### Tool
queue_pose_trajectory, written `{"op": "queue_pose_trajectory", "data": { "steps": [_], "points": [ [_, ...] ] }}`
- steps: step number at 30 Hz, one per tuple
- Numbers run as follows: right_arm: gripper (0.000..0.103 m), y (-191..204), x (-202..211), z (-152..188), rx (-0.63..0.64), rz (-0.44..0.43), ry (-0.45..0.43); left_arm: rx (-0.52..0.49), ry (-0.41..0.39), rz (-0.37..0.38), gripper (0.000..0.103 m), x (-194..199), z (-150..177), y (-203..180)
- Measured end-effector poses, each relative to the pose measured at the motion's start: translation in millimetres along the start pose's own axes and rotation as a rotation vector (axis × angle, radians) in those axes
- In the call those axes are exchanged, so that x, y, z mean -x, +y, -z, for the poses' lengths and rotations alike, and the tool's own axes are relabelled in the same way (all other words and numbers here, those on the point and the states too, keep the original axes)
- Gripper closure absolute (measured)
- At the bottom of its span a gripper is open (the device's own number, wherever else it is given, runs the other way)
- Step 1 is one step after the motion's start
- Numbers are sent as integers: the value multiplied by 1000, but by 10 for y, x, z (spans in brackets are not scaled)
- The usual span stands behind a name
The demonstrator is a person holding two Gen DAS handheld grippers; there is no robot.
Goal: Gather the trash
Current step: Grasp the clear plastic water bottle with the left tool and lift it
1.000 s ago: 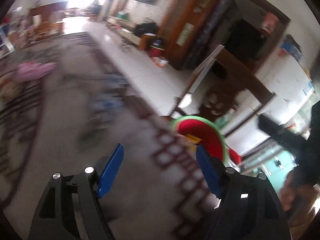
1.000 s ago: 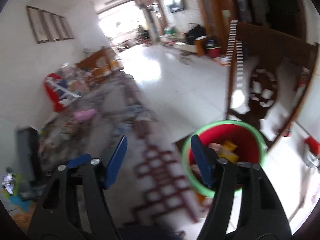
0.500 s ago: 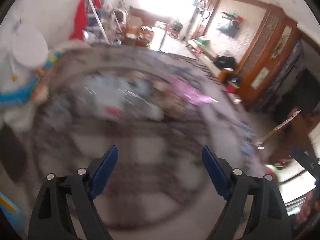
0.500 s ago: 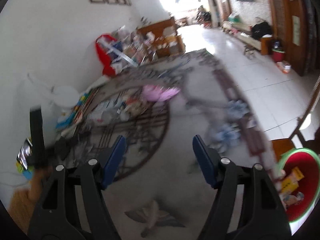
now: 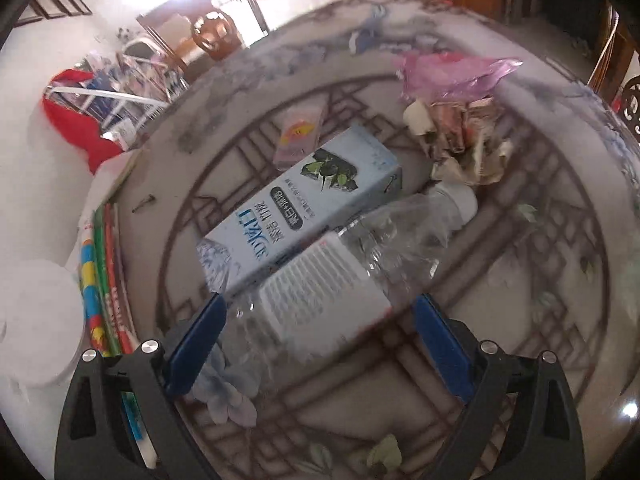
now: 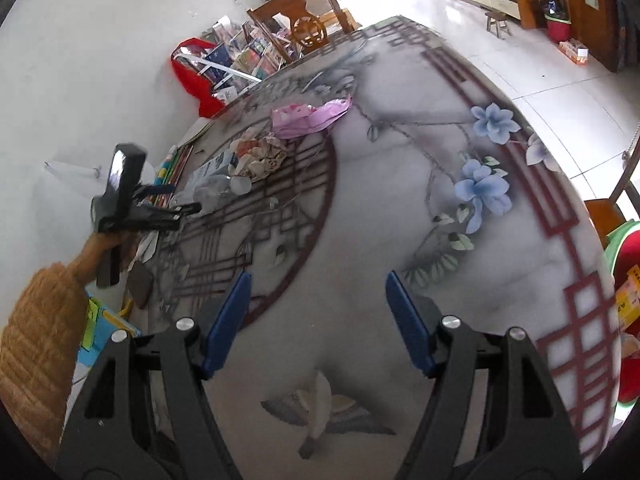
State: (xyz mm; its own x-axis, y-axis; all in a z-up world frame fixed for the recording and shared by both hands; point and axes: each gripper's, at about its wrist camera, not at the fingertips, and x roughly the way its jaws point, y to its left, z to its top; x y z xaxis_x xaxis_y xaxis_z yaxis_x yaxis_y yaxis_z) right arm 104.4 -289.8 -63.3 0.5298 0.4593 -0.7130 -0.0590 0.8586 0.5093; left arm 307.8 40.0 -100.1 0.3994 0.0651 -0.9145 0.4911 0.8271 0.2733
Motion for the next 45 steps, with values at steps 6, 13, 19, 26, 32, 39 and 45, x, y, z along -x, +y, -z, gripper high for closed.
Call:
{"op": "queue_pose_trajectory", "data": {
  "steps": [6, 13, 19, 26, 32, 39, 45],
  "points": [
    [35, -33, -27, -7, -42, -56, 23, -107, 141, 116, 22, -144, -40, -224],
    [35, -81, -82, 19, -86, -82, 51, -1, 127, 183, 49, -192, -15, -300],
    [35, -120, -107, 42, -93, -50, 51, 210, 35, 322, 49, 109, 328, -426],
    [35, -99, -99, 49, -69, -4, 25, 510, -55, 400, 49, 509, 1118, -690],
    [35, 49, -89, 46, 30, 57, -34, 631, -290, 301, 49, 1260, 1393, -932],
    [35, 194, -263, 66, 144, 158, -52, 692, -401, 201, 49, 1435, 1595, -1093],
    [35, 427, -602, -96, 260, 210, -57, 700, -434, 190, 49, 1481, 1658, -1052]
  ]
}}
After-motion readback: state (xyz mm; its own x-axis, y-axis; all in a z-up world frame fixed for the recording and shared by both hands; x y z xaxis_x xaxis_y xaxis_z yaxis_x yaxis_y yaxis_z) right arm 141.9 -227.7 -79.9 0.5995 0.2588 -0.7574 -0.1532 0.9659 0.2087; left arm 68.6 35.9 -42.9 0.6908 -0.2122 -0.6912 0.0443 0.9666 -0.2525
